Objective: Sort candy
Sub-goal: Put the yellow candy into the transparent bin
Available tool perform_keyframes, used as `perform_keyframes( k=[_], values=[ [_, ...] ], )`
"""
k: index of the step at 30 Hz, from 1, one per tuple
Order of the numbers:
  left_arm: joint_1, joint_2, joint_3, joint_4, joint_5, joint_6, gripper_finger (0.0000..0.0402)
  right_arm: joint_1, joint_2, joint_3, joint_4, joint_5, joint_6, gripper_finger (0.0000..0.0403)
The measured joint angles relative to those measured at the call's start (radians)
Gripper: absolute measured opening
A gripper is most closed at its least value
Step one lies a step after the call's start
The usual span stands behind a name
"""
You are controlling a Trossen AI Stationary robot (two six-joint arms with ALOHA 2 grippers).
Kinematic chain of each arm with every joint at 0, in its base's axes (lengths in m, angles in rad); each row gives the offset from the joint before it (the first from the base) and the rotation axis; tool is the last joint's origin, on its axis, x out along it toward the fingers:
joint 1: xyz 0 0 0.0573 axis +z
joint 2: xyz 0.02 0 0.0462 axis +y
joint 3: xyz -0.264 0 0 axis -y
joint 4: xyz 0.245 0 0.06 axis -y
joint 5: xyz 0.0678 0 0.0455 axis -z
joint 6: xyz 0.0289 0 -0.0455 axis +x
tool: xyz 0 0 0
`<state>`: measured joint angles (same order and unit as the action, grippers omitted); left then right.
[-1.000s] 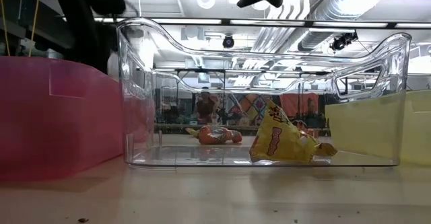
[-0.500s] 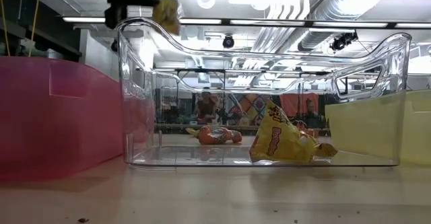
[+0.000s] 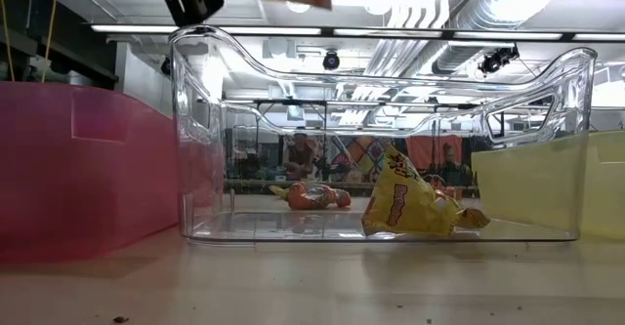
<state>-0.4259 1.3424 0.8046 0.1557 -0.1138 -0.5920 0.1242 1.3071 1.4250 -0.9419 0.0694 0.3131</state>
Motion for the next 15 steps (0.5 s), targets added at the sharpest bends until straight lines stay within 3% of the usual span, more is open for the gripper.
perform_keyframes(
  k=[7, 15],
  values=[
    [0.042, 0.027, 0.000, 0.000, 0.010, -0.059, 0.0012, 0.000, 0.000, 0.000, -0.002, 0.000, 0.000, 0.0195],
    [0.080, 0.027, 0.001, 0.000, 0.067, -0.062, 0.0091, 0.000, 0.000, 0.000, -0.004, -0.001, -0.005, 0.0195]
  ],
)
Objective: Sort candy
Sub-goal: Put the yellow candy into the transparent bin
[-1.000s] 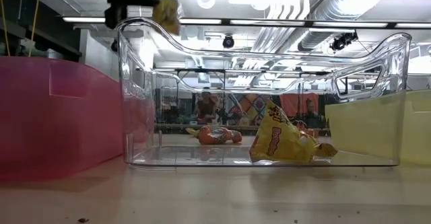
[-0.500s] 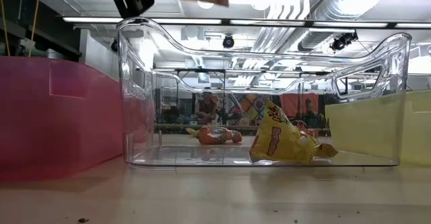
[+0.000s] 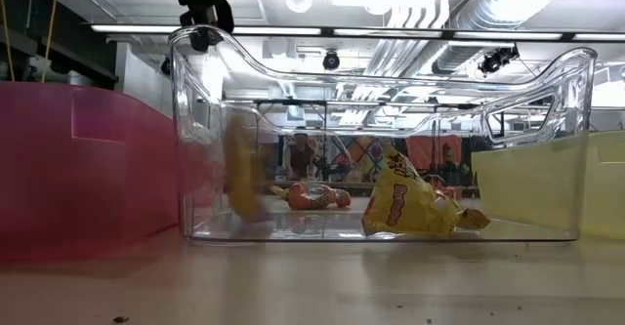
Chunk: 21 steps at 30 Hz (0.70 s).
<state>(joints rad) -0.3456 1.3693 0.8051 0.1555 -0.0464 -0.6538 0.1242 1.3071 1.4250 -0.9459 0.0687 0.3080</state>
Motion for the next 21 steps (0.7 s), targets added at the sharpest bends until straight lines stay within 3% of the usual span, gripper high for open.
perform_keyframes(
  k=[9, 13, 16, 21],
  values=[
    [0.053, -0.086, 0.022, -0.008, 0.049, 0.024, 0.0192, 0.000, 0.000, 0.000, 0.000, 0.006, -0.002, 0.0195],
    [0.119, -0.199, 0.055, -0.057, 0.053, 0.131, 0.0212, 0.000, 0.000, 0.000, -0.001, 0.103, 0.049, 0.0195],
    [0.169, -0.294, 0.074, -0.114, 0.008, 0.238, 0.0216, 0.000, 0.000, 0.000, 0.000, 0.175, 0.053, 0.0195],
    [0.212, -0.433, 0.075, -0.175, -0.148, 0.400, 0.0216, 0.000, 0.003, 0.001, 0.001, 0.189, 0.059, 0.0195]
  ],
)
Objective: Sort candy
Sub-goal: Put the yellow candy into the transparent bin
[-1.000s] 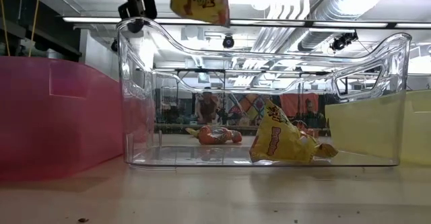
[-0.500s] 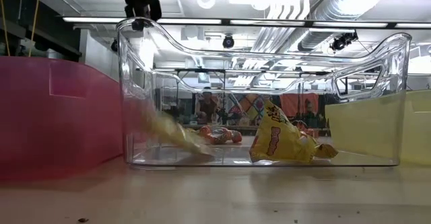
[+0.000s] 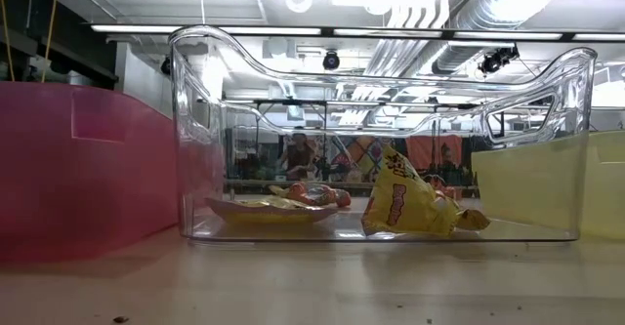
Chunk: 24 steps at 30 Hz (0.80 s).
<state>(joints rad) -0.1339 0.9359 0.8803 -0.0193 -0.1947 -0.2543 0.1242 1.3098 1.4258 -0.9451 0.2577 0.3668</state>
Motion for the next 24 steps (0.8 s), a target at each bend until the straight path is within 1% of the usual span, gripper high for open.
perform_keyframes(
  k=[3, 6, 7, 9, 11, 12, 14, 17, 20, 24],
  values=[
    [0.006, -0.048, 0.000, -0.041, -0.090, 0.029, 0.0216, 0.000, 0.000, 0.000, 0.000, 0.009, 0.007, 0.0195],
    [0.006, -0.073, -0.001, -0.080, -0.125, 0.019, 0.0216, 0.000, 0.000, 0.000, -0.002, 0.065, 0.072, 0.0195],
    [0.006, -0.077, -0.001, -0.096, -0.126, 0.009, 0.0216, 0.000, 0.000, 0.000, -0.010, 0.095, 0.106, 0.0195],
    [0.006, -0.078, -0.001, -0.111, -0.126, -0.013, 0.0216, -0.005, 0.000, 0.000, -0.059, 0.193, 0.212, 0.0195],
    [0.006, -0.074, -0.001, -0.133, -0.126, -0.043, 0.0216, -0.028, 0.004, 0.000, -0.148, 0.290, 0.333, 0.0195],
    [0.006, -0.069, -0.001, -0.141, -0.126, -0.055, 0.0216, -0.053, 0.007, 0.000, -0.200, 0.311, 0.369, 0.0195],
    [0.006, -0.055, -0.001, -0.157, -0.126, -0.074, 0.0216, -0.127, 0.015, 0.000, -0.291, 0.315, 0.393, 0.0195],
    [0.006, -0.035, -0.002, -0.165, -0.126, -0.088, 0.0216, -0.277, 0.043, 0.000, -0.372, 0.252, 0.366, 0.0195],
    [0.006, -0.016, -0.002, -0.167, -0.124, -0.111, 0.0216, -0.441, 0.096, 0.000, -0.405, 0.179, 0.244, 0.0195],
    [0.006, -0.006, -0.002, -0.164, -0.096, -0.112, 0.0216, -0.646, 0.198, 0.000, -0.429, 0.177, 0.053, 0.0195]
  ],
)
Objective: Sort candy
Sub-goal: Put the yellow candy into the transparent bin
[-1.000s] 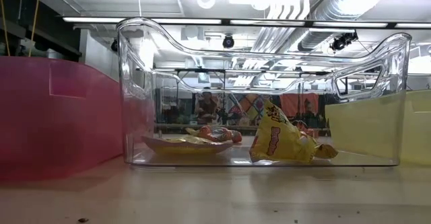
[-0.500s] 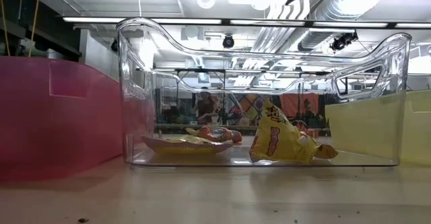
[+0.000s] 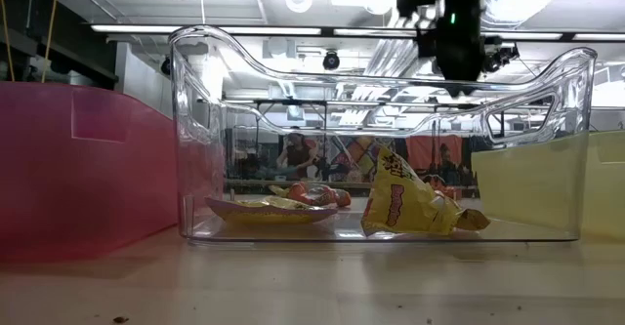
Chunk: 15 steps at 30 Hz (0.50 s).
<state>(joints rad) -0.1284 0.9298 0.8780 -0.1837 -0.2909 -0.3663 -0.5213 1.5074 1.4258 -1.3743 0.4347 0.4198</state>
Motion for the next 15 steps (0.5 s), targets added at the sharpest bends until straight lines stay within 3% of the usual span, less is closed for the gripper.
perform_keyframes(
  k=[6, 11, 15],
  values=[
    [0.000, -0.008, 0.000, -0.002, 0.004, -0.056, 0.0216, -0.233, 0.167, 0.000, -0.019, -0.051, -0.191, 0.0195],
    [0.000, -0.008, 0.001, -0.004, 0.004, -0.098, 0.0216, -0.333, 0.243, -0.020, 0.030, -0.097, -0.268, 0.0195],
    [0.000, -0.008, 0.001, -0.013, -0.001, -0.103, 0.0216, -0.380, 0.242, -0.151, 0.154, -0.173, -0.264, 0.0195]
  ],
)
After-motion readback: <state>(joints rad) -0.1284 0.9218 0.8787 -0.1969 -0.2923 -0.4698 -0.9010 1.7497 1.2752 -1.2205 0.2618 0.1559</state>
